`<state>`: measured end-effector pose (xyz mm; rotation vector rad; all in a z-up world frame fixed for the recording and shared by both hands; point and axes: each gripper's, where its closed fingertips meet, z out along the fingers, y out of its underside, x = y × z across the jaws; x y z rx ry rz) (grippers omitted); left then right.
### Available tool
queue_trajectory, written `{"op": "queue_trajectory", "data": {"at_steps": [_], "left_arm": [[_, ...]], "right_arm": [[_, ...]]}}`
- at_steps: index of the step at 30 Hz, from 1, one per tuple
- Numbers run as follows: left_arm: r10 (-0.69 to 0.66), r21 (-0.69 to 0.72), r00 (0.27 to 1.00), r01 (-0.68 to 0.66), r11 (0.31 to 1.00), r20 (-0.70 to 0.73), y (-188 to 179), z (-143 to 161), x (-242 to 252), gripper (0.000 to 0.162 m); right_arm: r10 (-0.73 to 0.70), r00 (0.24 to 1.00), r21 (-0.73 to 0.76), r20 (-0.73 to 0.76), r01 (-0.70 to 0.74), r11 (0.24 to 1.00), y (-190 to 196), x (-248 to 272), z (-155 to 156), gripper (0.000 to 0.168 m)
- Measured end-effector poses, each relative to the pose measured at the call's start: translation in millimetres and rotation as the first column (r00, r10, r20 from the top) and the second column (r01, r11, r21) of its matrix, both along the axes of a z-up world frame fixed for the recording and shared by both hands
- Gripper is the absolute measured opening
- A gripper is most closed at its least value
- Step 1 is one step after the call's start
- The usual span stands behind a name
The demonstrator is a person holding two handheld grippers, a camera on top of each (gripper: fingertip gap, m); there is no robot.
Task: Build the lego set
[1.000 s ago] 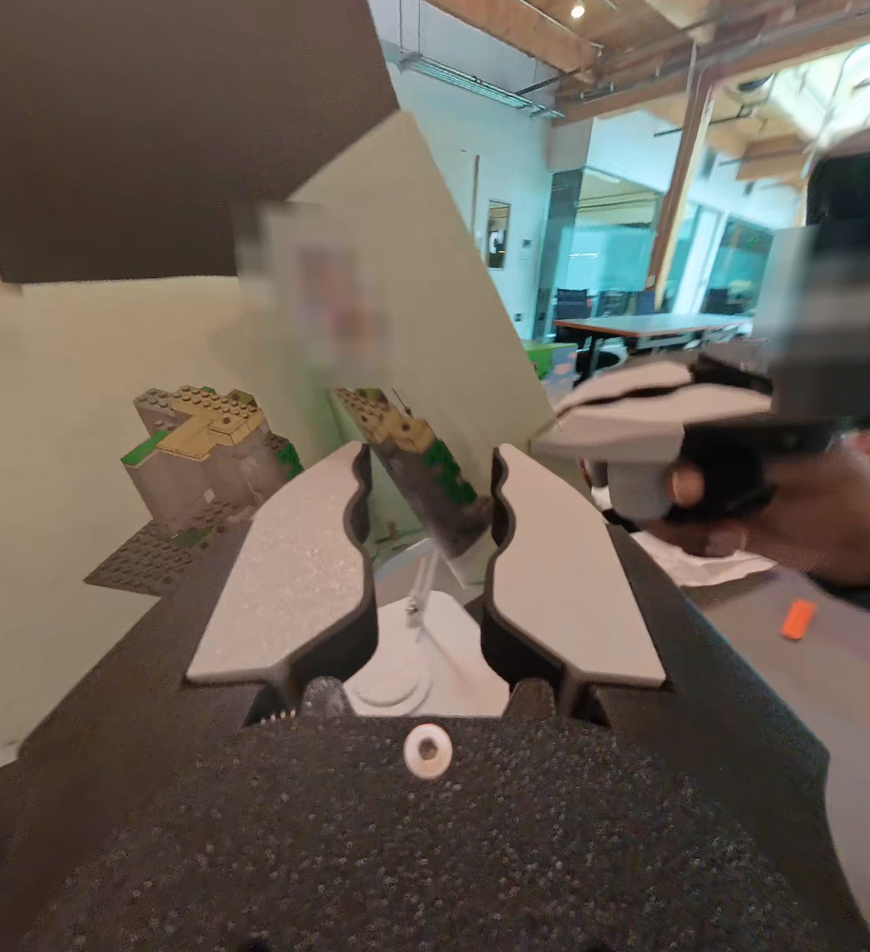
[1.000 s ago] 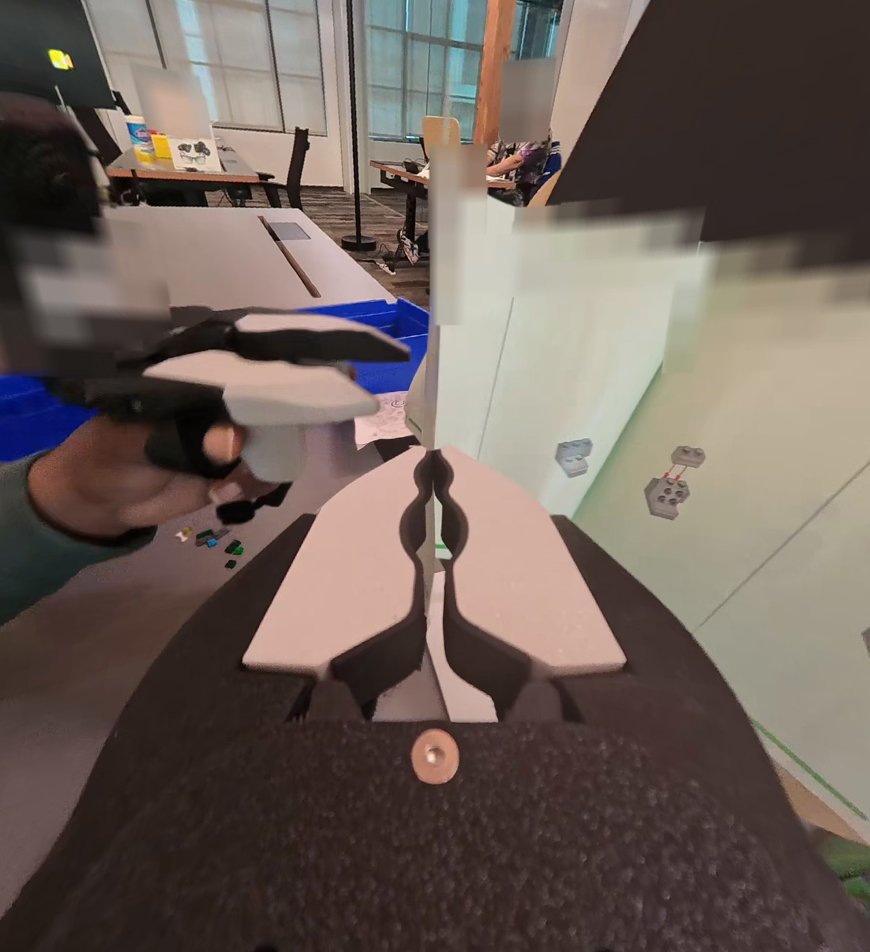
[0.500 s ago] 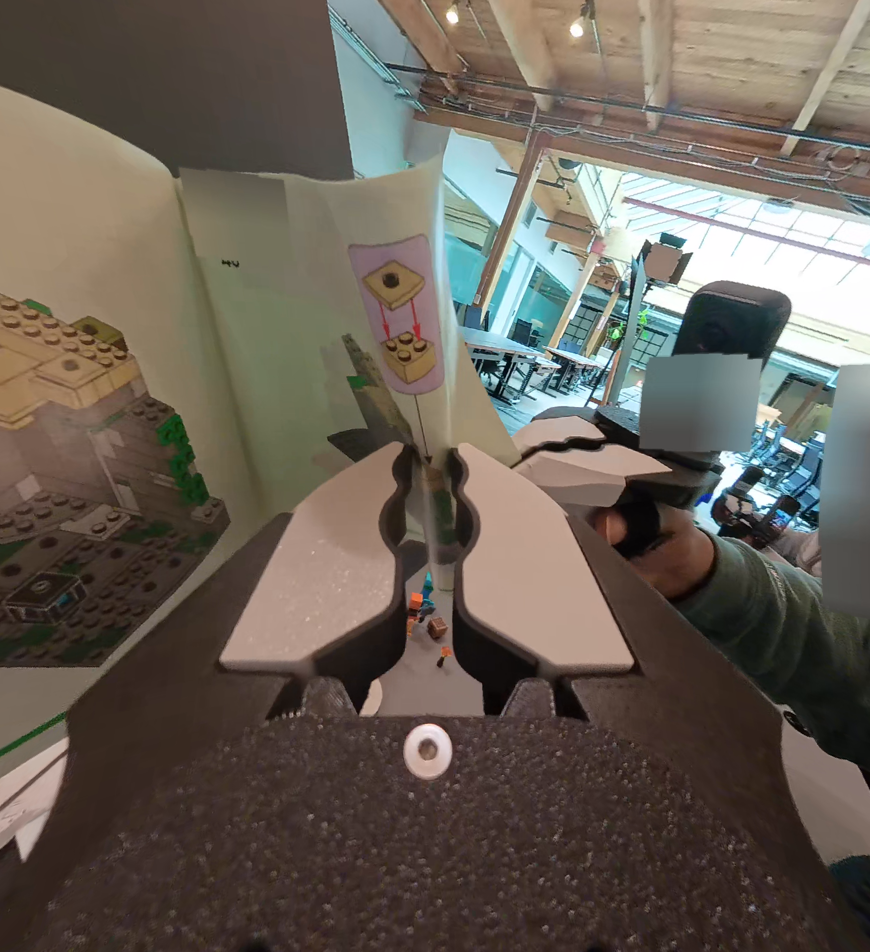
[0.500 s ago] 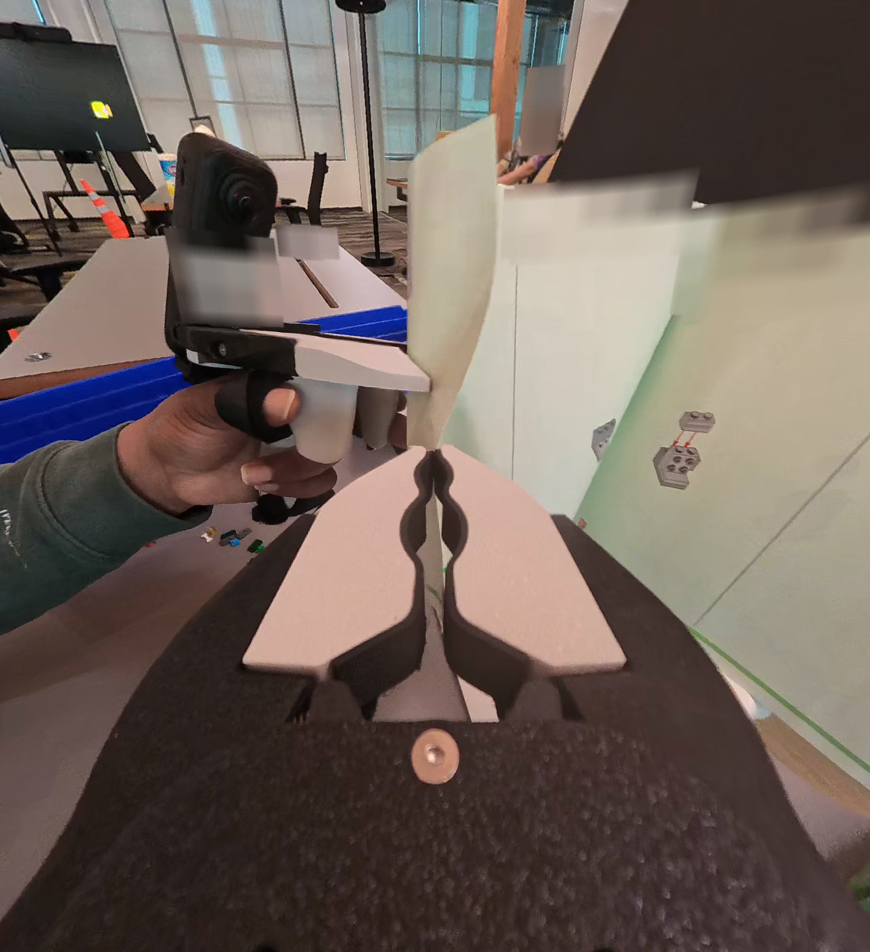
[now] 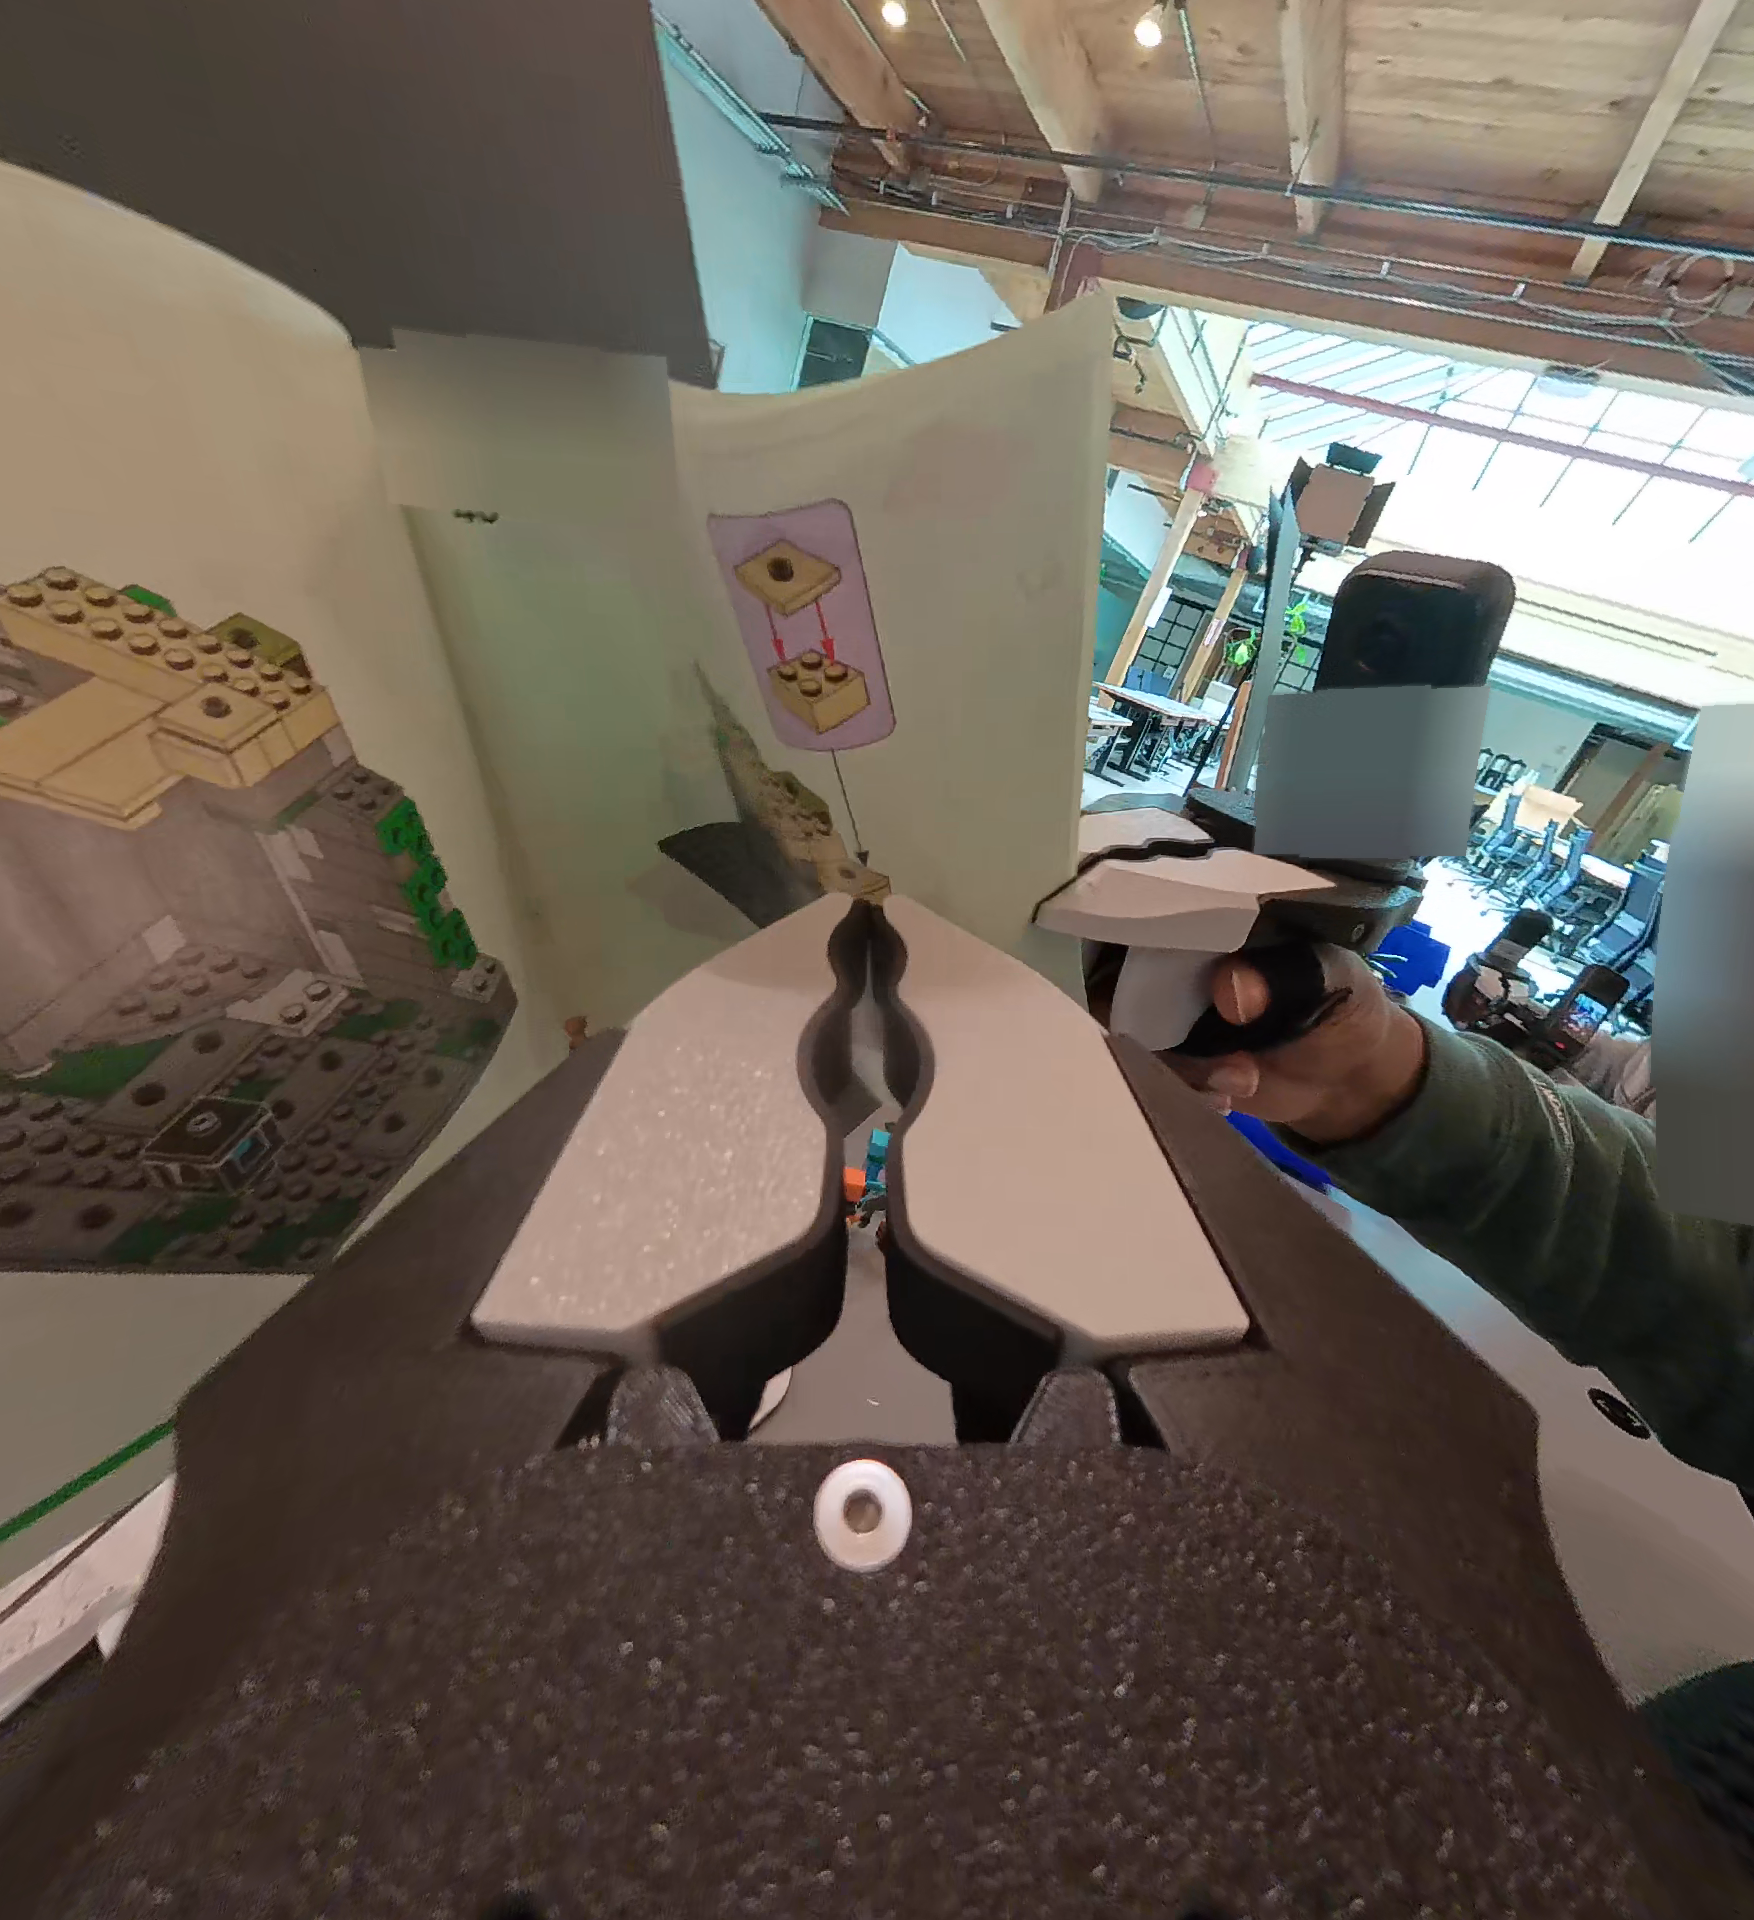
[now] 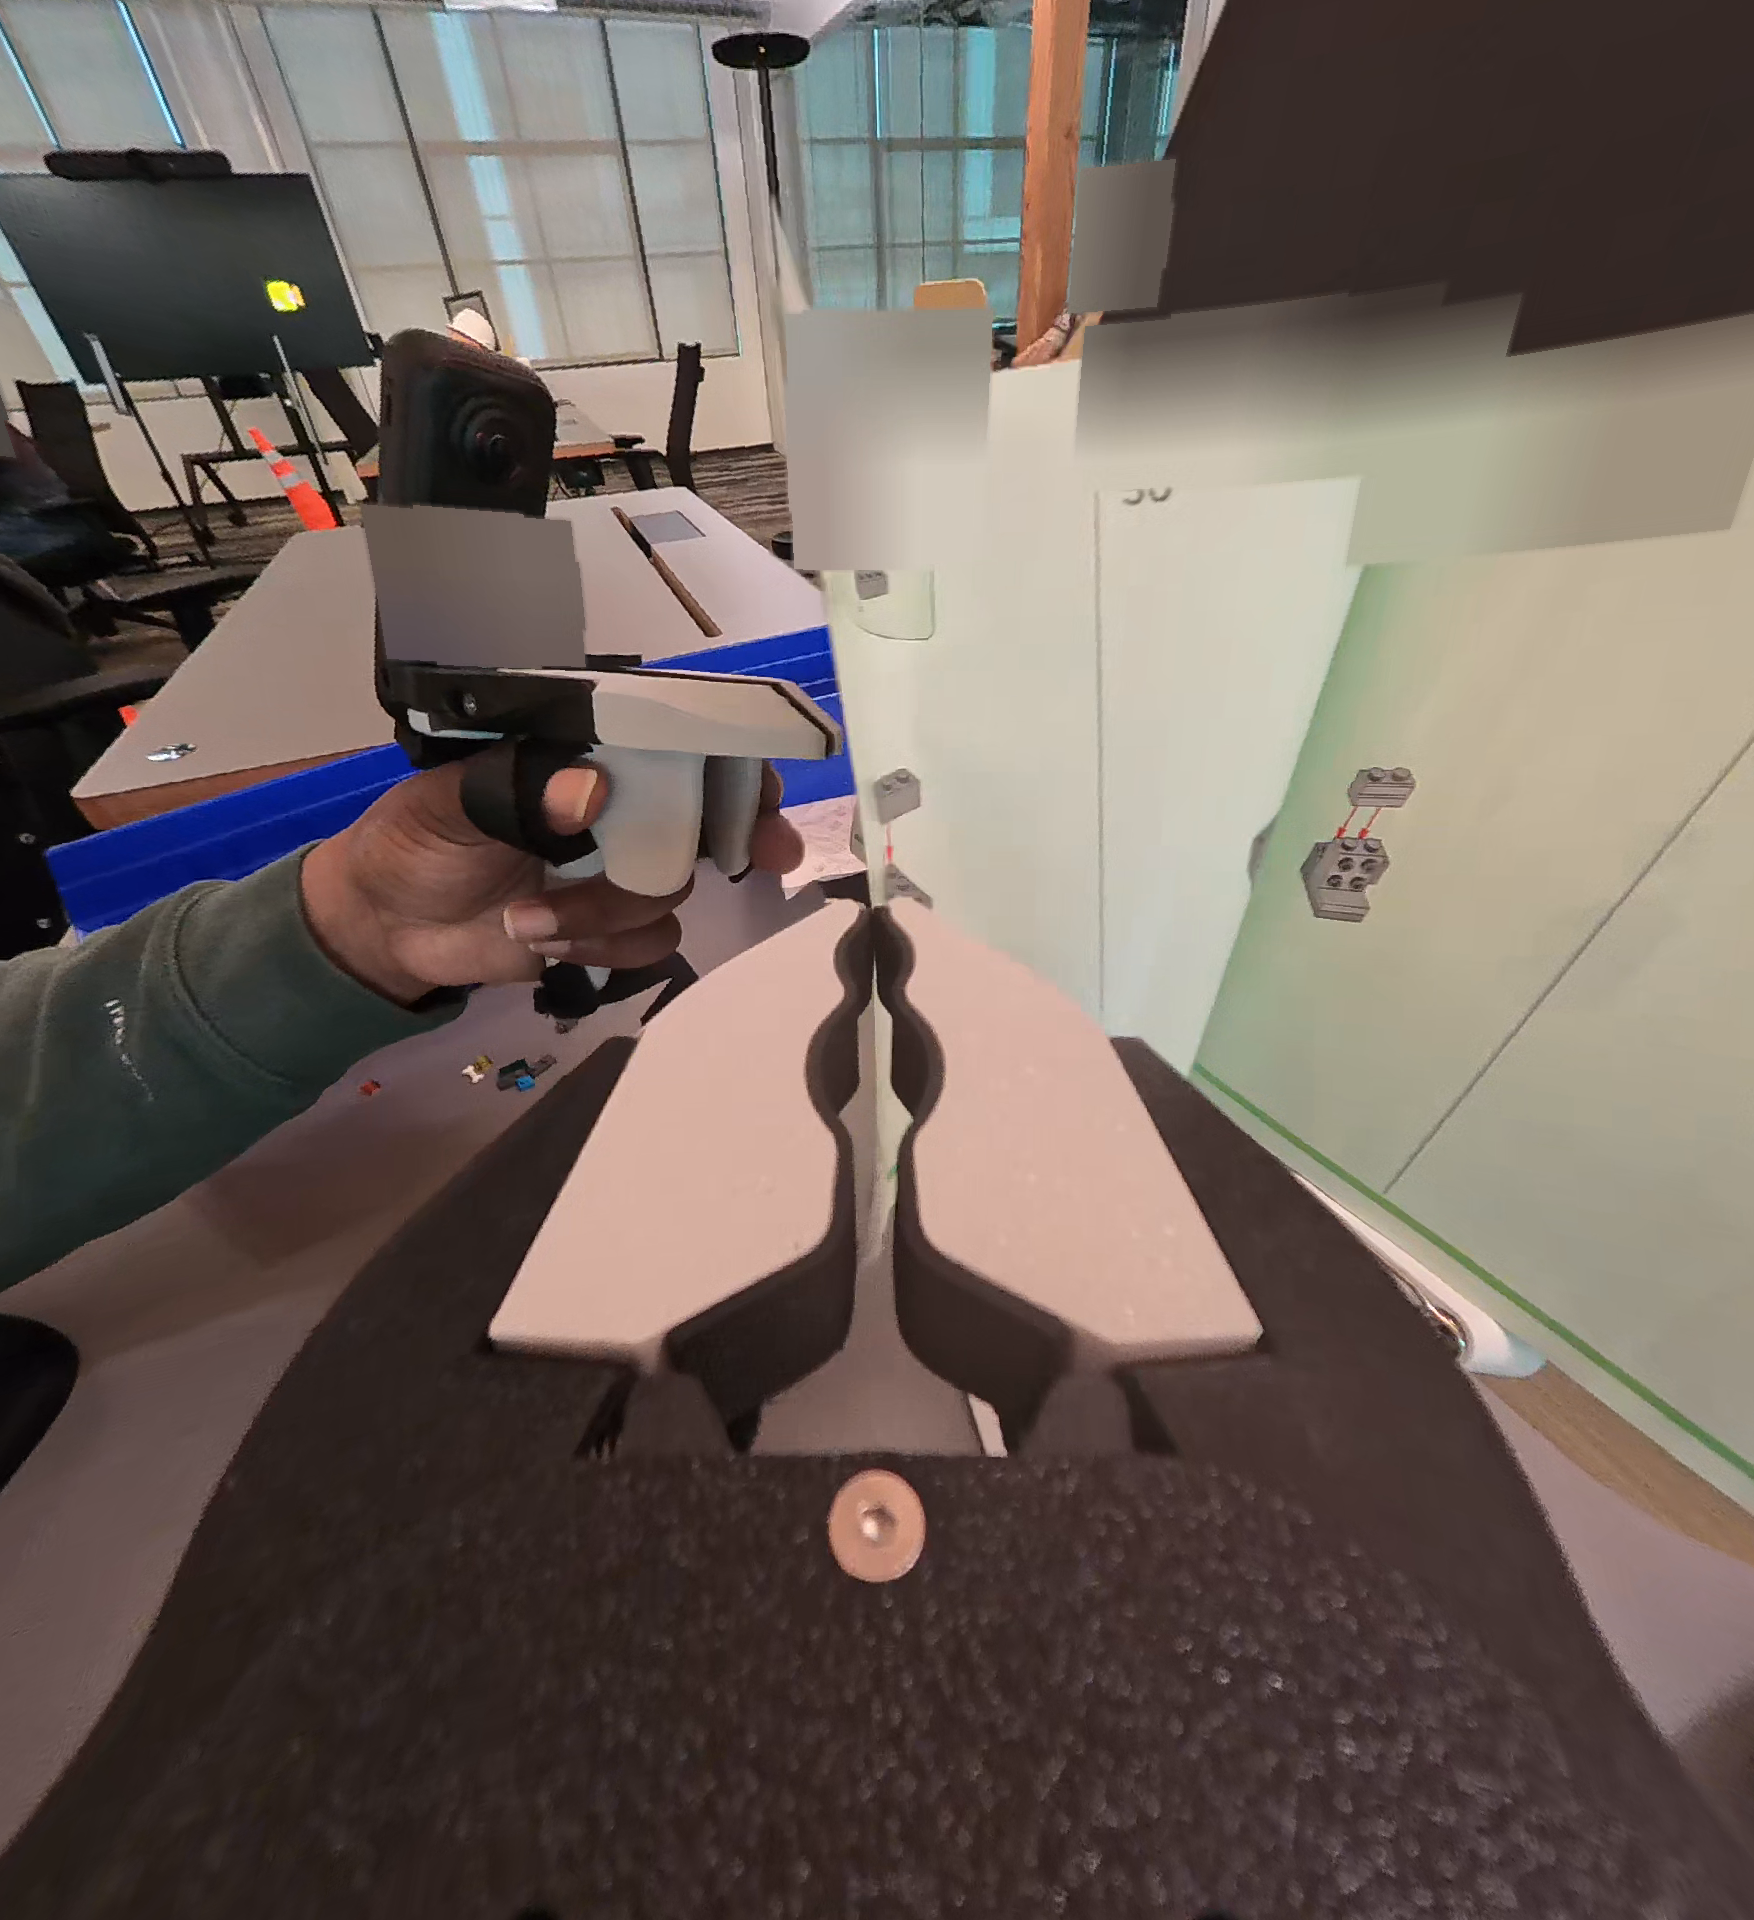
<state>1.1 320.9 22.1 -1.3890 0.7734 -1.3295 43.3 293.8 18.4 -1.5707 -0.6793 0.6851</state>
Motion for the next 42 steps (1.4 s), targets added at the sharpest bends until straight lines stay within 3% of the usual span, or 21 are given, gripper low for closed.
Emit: {"op": "queue_trajectory", "data": {"at_steps": [3,5,7,11,27,35,42], "left_arm": [[-0.051,0.001,0.999,0.051,0.999,0.0,-10.7,1.6,8.4,0.033],[-0.053,-0.011,0.999,0.053,0.999,-0.012,-11.9,-0.4,15.5,0.045],[-0.043,-0.008,0.999,0.043,0.999,-0.023,-10.6,-2.1,21.0,0.039],[-0.037,-0.008,0.999,0.036,0.999,-0.036,-6.5,-4.4,21.4,0.008],[-0.008,0.02,0.998,0.01,1.0,-0.069,-1.1,-5.5,0.5,0.001],[0.113,0.036,0.982,-0.109,0.993,-0.152,31.8,-17.3,-49.9,0.003],[0.174,0.037,0.963,-0.17,0.985,-0.208,53.5,-27.7,-67.1,0.003]], "right_arm": [[0.01,1.0,-0.008,-0.01,-0.01,1.0,-1.0,-2.8,0.4,0.0],[0.019,1.0,-0.005,-0.003,-0.019,1.0,-2.0,-5.6,-0.2,0.0],[0.031,1.0,-0.006,0.003,-0.031,0.999,-3.7,-9.4,-1.2,0.0],[0.026,1.0,-0.003,0.01,-0.026,1.0,-4.4,-8.7,-0.9,0.0],[0.043,0.995,-0.06,-0.094,-0.049,0.997,2.3,11.1,2.8,0.0],[-0.238,0.969,-0.016,-0.064,0.237,0.971,29.7,92.3,10.5,0.0],[-0.582,0.813,-0.021,0.001,0.582,0.813,55.4,172.1,-8.9,0.004]]}}
